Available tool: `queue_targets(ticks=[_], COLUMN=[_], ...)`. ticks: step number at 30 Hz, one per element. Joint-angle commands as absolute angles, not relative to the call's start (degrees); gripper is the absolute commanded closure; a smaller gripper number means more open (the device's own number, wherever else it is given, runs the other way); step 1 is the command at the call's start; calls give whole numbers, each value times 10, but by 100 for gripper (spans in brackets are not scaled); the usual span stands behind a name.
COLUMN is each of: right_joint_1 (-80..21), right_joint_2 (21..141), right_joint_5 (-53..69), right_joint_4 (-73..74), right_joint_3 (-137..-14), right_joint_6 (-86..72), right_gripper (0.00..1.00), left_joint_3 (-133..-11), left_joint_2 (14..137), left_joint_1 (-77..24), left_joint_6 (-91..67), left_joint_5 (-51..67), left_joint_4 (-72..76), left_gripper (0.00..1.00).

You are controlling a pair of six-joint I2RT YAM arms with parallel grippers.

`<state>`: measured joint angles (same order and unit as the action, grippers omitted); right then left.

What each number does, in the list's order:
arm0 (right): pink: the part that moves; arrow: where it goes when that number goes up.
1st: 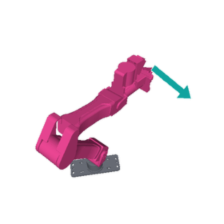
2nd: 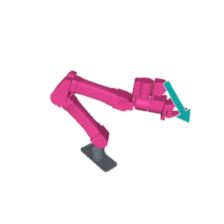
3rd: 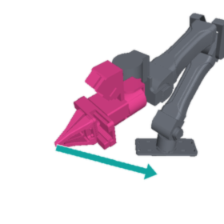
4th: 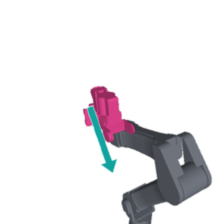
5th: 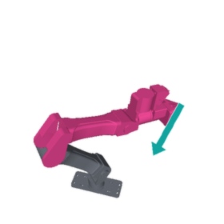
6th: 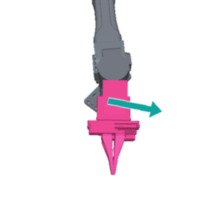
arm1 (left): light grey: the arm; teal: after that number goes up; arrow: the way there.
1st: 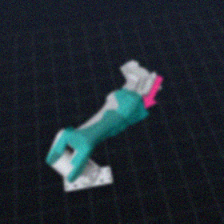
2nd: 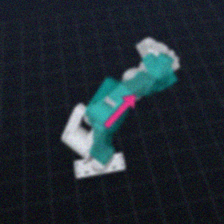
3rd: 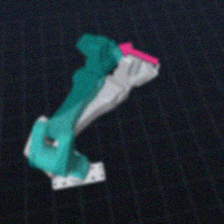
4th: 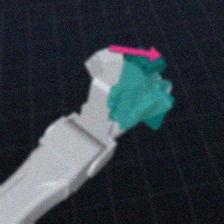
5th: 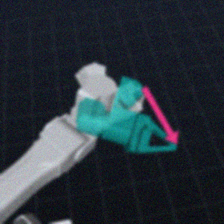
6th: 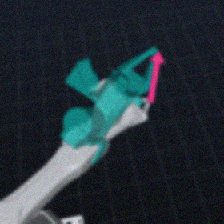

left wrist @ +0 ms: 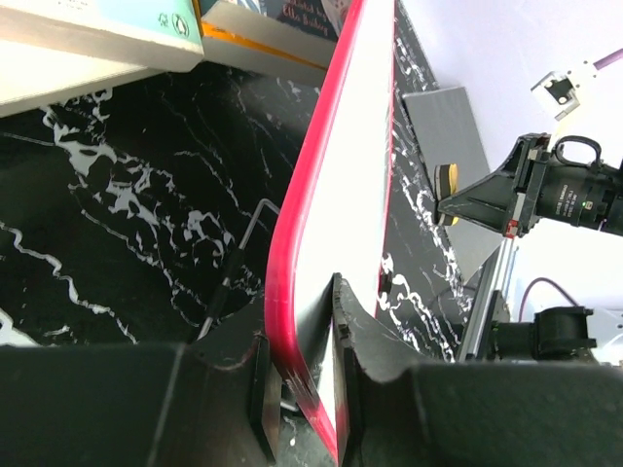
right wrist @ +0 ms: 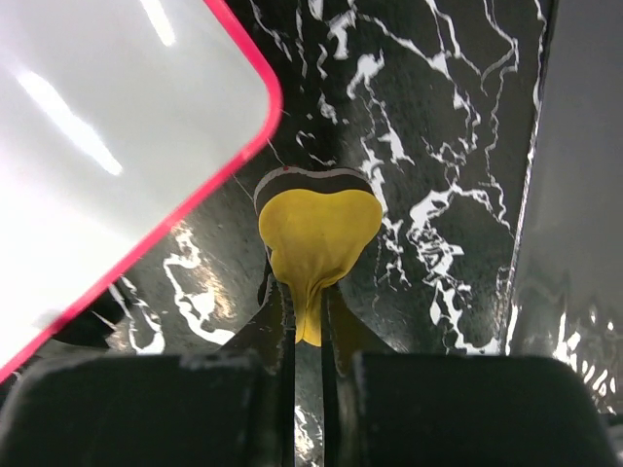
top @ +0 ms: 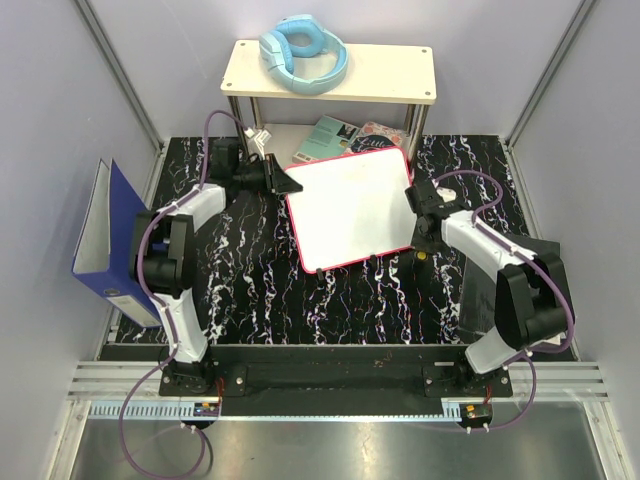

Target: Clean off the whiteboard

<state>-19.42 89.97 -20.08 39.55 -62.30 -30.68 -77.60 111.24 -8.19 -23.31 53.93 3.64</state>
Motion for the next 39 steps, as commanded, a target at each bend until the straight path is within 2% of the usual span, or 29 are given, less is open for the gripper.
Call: queue_targets(ticks=[1, 12, 16, 17, 19, 33, 39], right_joint_1=[-191, -177, -176, -177, -176, -177, -182], right_joint_2=[915, 924, 910, 900, 890, 854, 835], right_joint_5=[-203, -160, -143, -145, -149, -101, -76], right_joint_4=[446, 432, 418, 419, 417, 382, 368], right_joint_3=[-625, -609, -614, -616, -623, -628, -608], right_joint_6=[-332, -326, -316, -312, -309, -285, -285], right_gripper=[99, 87, 32, 11, 0, 0, 6], left_joint_3=[-775, -763, -752, -742, -734, -702, -694], left_joint_2=[1093, 1063, 1053, 1050, 1040, 986, 976], left_joint_1=[-75, -46, -47, -46, -46, -16, -12], left_joint_6=[-69, -6, 11, 12, 11, -10, -10], left_joint_5=[445, 382, 357, 352, 346, 286, 255], left_joint_4=[-71, -100, -108, -106, -107, -119, -141], left_gripper=[100, 100, 100, 100, 100, 100, 100])
